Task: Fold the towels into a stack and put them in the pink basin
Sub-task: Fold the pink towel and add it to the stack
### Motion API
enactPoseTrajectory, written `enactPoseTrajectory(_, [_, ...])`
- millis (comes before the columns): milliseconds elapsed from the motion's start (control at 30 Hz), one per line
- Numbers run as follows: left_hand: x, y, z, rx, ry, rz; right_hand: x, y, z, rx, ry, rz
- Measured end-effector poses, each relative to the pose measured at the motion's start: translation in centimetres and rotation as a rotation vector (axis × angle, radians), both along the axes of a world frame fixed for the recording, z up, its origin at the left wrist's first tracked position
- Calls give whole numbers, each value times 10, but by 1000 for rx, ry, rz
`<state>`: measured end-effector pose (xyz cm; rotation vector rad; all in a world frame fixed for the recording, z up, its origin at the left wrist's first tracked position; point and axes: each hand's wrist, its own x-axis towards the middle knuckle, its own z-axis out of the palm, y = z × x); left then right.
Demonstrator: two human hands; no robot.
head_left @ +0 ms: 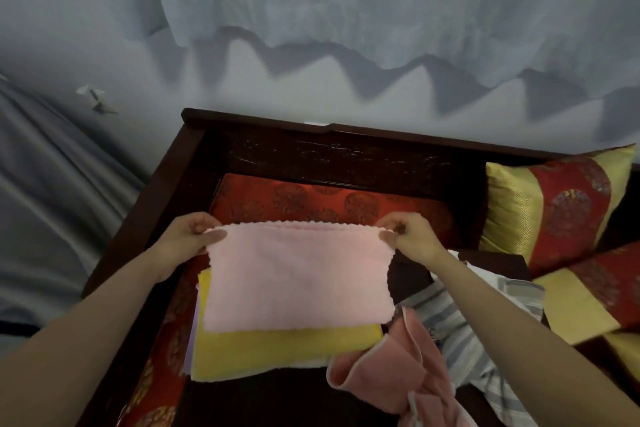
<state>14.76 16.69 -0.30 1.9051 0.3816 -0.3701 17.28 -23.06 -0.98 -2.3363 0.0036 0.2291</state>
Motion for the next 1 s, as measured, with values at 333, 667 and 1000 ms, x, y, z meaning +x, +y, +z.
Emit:
enactPoseTrajectory(333, [9,-28,-17,96,356,-64,23,18,-47,46,638,-45])
enactPoseTrajectory(667, [-15,-23,13,-39,-219,-320,25,41,-18,-140,300,453])
enactPoseTrajectory(1000, [-39,-3,39,-336,-212,-145,34,61,13,-181,580,686])
